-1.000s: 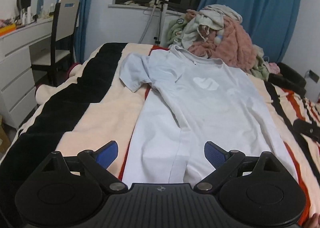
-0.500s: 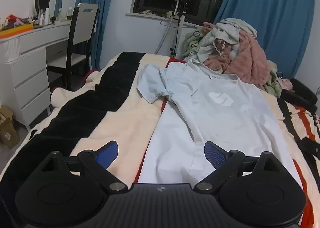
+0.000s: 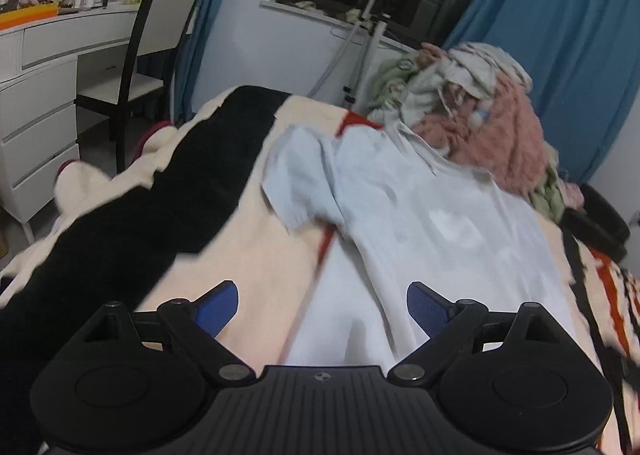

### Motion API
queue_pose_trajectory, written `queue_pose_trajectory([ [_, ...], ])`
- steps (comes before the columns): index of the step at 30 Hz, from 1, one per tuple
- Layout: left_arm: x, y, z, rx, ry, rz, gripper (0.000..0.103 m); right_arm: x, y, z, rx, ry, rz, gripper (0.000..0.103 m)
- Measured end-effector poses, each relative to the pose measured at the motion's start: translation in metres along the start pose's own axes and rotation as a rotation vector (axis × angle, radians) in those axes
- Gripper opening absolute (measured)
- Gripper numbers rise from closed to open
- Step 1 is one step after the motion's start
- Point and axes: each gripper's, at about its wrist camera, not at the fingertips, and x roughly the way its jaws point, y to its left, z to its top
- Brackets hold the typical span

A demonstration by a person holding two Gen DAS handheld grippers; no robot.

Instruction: Fold clothes

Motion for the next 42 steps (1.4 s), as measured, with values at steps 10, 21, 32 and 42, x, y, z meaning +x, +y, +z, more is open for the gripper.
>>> queue_pose_trajectory([
  [10, 0.116, 0.023, 0.05, -0.22, -0.001, -0.046, 0.067, 0.033, -0.012, -0.012, -0.033, 0.0, -0.042, 0.076],
  [21, 0.201, 0.014, 0.121, -0.105, -0.124, 0.049, 0.009, 0.073, -0.019, -0.016, 0.009, 0.051, -0.051, 0.076],
  [32, 0.277, -0.02, 0.2, 0.292, -0.167, 0.394, 0.007, 0.085, -0.006, -0.015, -0.092, -0.005, -0.094, 0.076],
  [42, 0.252, 0.002, 0.183, 0.204, -0.146, 0.378, 0.06, 0.093, -0.001, -0.018, -0.108, 0.011, -0.055, 0.076],
])
